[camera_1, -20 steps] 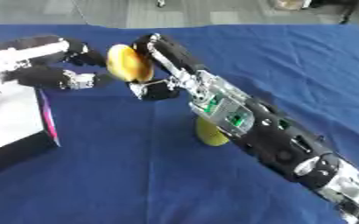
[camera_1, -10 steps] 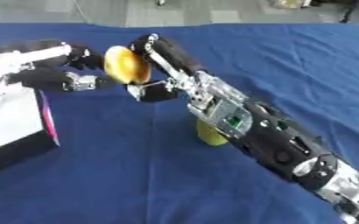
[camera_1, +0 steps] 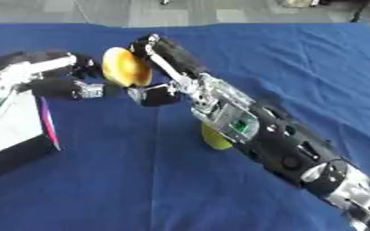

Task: Pick up the objects with one hand, pass them to the other hand, and then place them into the box on the other side of the table.

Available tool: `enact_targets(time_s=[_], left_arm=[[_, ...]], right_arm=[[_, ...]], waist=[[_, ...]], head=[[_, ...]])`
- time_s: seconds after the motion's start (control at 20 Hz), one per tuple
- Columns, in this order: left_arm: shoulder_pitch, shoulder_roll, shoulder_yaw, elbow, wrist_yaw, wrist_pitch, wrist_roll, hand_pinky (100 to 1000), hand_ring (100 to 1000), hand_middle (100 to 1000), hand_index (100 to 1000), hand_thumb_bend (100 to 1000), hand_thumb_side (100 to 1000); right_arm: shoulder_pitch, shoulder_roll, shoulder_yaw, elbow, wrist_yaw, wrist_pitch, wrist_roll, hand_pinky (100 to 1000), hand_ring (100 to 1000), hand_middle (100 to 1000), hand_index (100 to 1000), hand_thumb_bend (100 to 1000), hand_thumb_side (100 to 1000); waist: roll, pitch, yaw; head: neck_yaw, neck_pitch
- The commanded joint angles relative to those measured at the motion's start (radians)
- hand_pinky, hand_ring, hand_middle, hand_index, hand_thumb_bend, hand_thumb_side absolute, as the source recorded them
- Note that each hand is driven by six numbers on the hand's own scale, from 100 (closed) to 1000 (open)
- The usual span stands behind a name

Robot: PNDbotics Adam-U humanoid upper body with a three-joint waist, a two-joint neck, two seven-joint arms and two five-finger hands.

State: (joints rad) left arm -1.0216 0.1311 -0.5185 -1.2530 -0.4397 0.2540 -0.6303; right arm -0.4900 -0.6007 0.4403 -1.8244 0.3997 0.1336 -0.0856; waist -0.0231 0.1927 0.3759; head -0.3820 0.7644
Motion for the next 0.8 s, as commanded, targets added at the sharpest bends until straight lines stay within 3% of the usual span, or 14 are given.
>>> enact_targets(time_s=[0.05,0.6,0.8], left_arm=[[-0.018,0.000,0.004,-0.013,0.009,0.000,0.005,930,886,844,797,540,774],[-0.017,0.013,-0.009,-0.062,0.034,-0.004,-0.061,926,887,840,797,631,813],[-0.017,0.008,-0.007,-0.060,0.029,-0.001,-0.055,927,887,842,798,600,859]], right_arm=[[-0.017,-0.008,-0.003,-0.020,0.005,0.003,0.003,679,658,498,592,160,100],[-0.014,-0.008,-0.001,-0.016,0.018,0.002,0.003,679,657,497,593,164,100],[-0.014,-0.005,0.002,-0.016,0.022,0.000,0.003,678,655,497,592,168,100]], waist=[[0.008,-0.002,-0.001],[0.006,-0.001,0.003],[0.005,0.000,0.003]], head=[[-0.005,0.006],[-0.011,0.006],[-0.011,0.006]])
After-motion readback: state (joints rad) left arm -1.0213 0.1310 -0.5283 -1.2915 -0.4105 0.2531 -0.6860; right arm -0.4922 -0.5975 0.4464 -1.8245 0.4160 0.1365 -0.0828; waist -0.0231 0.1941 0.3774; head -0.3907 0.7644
